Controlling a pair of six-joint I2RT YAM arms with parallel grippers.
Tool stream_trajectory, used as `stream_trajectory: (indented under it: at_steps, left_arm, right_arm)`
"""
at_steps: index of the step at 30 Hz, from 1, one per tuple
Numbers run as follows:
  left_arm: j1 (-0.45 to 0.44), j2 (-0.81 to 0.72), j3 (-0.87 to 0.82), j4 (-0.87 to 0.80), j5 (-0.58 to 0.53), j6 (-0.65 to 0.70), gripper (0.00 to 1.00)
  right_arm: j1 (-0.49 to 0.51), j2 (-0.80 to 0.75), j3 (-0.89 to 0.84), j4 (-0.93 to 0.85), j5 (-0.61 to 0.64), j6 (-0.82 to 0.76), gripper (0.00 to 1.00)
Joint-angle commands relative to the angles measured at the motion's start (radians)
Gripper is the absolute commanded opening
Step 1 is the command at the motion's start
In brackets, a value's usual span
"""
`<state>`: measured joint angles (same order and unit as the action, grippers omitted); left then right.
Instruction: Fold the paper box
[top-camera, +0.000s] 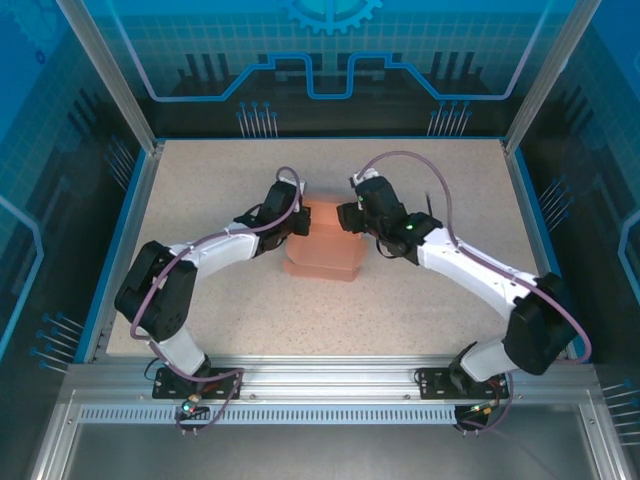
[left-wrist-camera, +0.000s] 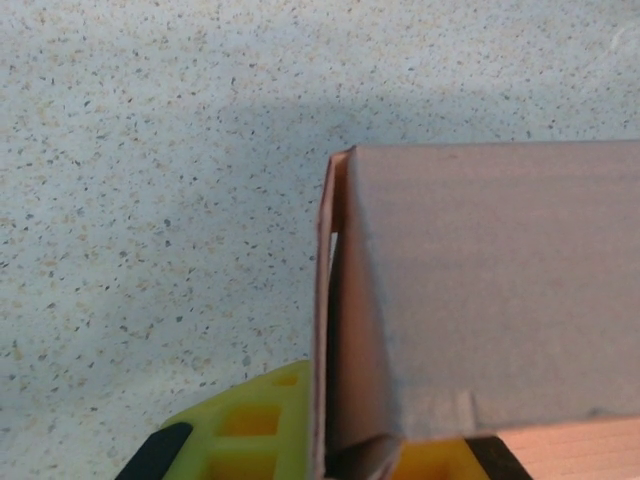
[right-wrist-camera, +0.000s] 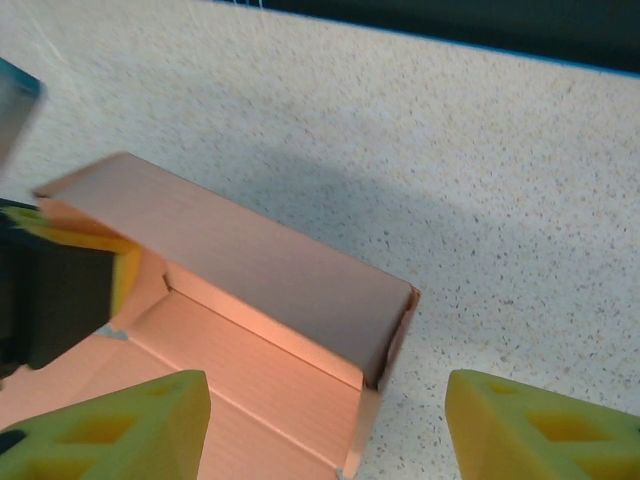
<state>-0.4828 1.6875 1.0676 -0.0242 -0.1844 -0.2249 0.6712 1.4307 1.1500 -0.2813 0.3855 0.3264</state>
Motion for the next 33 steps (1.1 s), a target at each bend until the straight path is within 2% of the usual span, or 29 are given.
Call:
stream_trajectory:
  at_steps: [1,8,15,17,33]
  left_arm:
    - [0.029,0.023,0.056,-0.190,0.084,0.045,0.04]
    - [0.056,0.066,0.156,-0.488,0.168,0.124,0.04]
    - [0.057,0.202,0.314,-0.717,0.225,0.186,0.05]
    - [0.057,0.246,0.360,-0.772,0.212,0.200,0.05]
    - [0.049,0.584,0.762,-1.042,0.171,0.223,0.10]
  right_arm:
    - [-0.013,-0.069,-0.014,-0.046,-0.033,-0.021,0.65]
    - [-0.101,-0.103,-0.054,-0.070,-0.091,-0.027,0.65]
    - [-0.172,-0.111,-0.129,-0.043,-0.155,-0.014,0.65]
    - [-0.187,-0.115,-0.153,-0.032,-0.168,-0.009,0.65]
    - [-0.265,-0.144,-0.265,0.027,-0.220,0.002,0.65]
